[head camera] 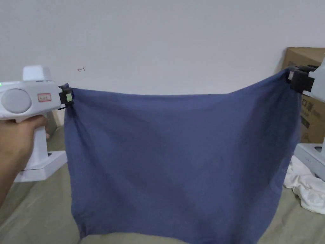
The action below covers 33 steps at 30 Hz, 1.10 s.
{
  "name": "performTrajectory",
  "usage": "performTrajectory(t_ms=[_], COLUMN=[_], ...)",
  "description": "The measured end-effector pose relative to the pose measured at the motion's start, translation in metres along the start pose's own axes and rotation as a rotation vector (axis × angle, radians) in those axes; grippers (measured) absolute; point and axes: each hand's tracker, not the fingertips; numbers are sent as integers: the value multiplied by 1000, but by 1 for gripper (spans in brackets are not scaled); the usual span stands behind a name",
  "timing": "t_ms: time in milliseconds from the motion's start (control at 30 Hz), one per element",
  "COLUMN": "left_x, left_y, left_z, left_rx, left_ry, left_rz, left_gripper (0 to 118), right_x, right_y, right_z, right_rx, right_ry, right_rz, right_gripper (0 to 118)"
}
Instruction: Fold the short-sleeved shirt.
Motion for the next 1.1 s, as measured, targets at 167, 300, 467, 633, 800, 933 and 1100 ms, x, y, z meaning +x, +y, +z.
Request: performTrajectory(t_ms=[167,300,467,633,800,933,1100], left_x=[4,11,24,31,38,30,15], left_y=[36,40,7,-52,-126,-192,-268], left_z=[-4,-16,-60,-105,-125,-137,-116], left_rx=[60,78,50,5,-96,-209,-313], left_ry=[-5,-9,37,59,61,67,56], left_rz=[8,2,-52,-41,-71,-68,-65], left_gripper=[0,0,0,0,0,0,0], right_x=[-3,1,5,14,21,24,20], right_y=[36,42,5,-61,-137,-199,-265], right_z=[-14,-29,-63,-93,-105,-102,-69], right_rx=[66,81,21,-50,-166,-246,-314], right_ry=[-8,-15,-101,-157,-174,-162,-127], right_rz=[29,43,138,129,105,75,12], right_gripper=[2,2,2,2,2,2,2])
